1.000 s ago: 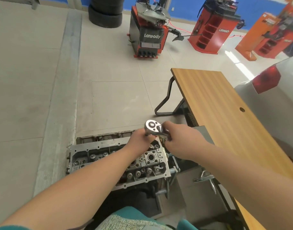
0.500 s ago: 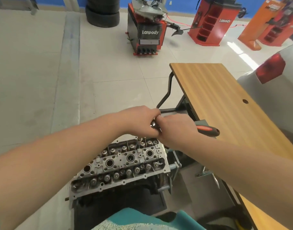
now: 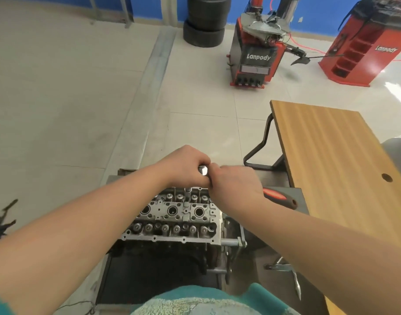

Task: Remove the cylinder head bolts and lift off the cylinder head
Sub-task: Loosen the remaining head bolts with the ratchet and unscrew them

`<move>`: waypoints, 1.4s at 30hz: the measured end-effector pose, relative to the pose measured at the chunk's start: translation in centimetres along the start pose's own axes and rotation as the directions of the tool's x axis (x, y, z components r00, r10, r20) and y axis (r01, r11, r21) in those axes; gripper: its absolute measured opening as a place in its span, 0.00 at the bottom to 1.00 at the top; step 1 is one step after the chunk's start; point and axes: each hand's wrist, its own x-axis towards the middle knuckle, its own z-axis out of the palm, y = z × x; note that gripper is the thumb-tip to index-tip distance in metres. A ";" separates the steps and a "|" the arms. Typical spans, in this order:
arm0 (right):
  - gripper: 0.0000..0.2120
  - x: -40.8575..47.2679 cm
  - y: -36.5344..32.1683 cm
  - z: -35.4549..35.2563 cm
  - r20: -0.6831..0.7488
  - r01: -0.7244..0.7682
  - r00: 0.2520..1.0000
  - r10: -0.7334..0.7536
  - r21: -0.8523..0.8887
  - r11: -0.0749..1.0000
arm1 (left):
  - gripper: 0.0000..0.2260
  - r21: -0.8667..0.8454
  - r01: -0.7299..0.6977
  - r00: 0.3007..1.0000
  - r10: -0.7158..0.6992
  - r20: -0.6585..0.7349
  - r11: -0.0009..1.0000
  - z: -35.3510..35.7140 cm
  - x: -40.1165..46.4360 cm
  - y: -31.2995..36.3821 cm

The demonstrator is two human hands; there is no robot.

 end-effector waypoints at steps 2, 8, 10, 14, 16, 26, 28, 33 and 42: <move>0.10 0.0 0.2 0.0 0.004 0.020 1.000 -0.020 0.009 1.000 | 0.12 -0.009 0.044 0.999 -0.044 -0.024 0.999 0.2 -0.3 0.3; 0.13 0.3 0.5 -0.5 0.004 0.084 0.996 -0.084 0.017 0.996 | 0.09 -0.045 0.163 0.983 -0.166 -0.079 0.986 0.5 -1.0 1.7; 0.15 0.5 0.7 -0.5 0.003 0.106 0.994 -0.106 0.016 0.994 | 0.12 -0.049 0.183 0.977 -0.187 -0.100 0.982 0.5 -1.2 2.1; 0.14 1.2 1.3 -0.5 -0.022 0.187 0.982 -0.187 -0.024 0.982 | 0.13 -0.073 0.232 0.954 -0.242 -0.180 0.970 1.0 -1.6 2.5; 0.13 1.7 1.7 -0.5 -0.045 0.236 0.970 -0.239 -0.058 0.970 | 0.13 -0.092 0.264 0.933 -0.279 -0.229 0.960 1.3 -1.8 2.6; 0.06 9.9 2.6 -4.2 0.059 0.627 0.769 -0.637 -0.267 0.732 | 0.19 -0.395 0.312 0.793 -0.466 -0.392 0.864 5.4 -5.4 3.8; 0.08 12.0 0.6 -4.6 0.065 0.650 0.727 -0.683 -0.383 0.656 | 0.27 -0.515 0.260 0.804 -0.479 -0.354 0.817 6.1 -6.1 3.0; 0.30 13.4 -5.3 -5.4 -0.026 0.692 0.631 -0.775 -0.432 0.578 | 0.19 -0.818 0.123 0.735 -0.605 -0.306 0.562 6.9 -7.5 -0.2; 0.21 12.6 -4.0 -5.8 -0.044 0.613 0.696 -0.717 -0.484 0.624 | 0.08 -0.716 0.239 0.907 -0.413 -0.075 0.656 5.4 -6.2 -3.4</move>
